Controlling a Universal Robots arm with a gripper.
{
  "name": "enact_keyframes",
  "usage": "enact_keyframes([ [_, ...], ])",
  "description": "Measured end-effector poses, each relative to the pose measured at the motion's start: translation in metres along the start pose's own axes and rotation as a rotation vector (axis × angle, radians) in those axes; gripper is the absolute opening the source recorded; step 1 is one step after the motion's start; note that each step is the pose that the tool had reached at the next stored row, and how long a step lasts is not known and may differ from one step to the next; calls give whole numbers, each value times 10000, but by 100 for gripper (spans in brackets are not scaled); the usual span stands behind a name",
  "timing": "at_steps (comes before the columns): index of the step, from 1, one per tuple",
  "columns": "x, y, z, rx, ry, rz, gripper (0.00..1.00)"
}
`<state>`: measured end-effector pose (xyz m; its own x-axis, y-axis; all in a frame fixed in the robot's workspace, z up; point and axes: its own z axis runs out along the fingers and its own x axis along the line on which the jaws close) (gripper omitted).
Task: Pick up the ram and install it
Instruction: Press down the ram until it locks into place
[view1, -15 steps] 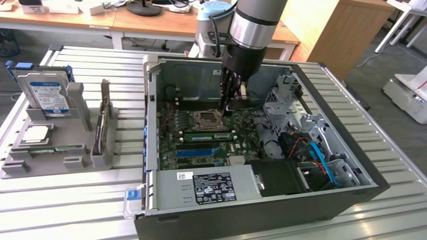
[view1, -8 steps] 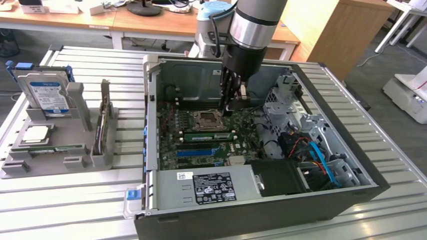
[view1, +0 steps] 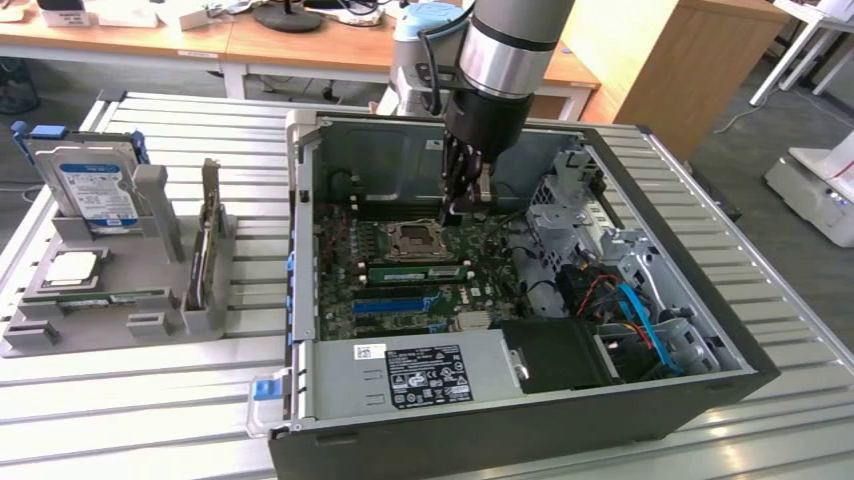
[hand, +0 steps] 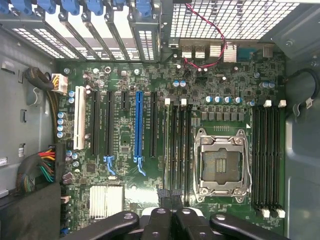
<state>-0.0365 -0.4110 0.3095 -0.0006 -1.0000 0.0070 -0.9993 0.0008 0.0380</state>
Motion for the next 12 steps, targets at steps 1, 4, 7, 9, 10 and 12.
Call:
enact_keyframes([
  [1, 0, 0, 0, 0, 0, -1, 11],
  [4, 0, 0, 0, 0, 0, -1, 11],
  [7, 0, 0, 0, 0, 0, -1, 11],
  [9, 0, 0, 0, 0, 0, -1, 11],
  [10, 0, 0, 0, 0, 0, -1, 11],
  [12, 0, -4, 0, 0, 0, 0, 11],
])
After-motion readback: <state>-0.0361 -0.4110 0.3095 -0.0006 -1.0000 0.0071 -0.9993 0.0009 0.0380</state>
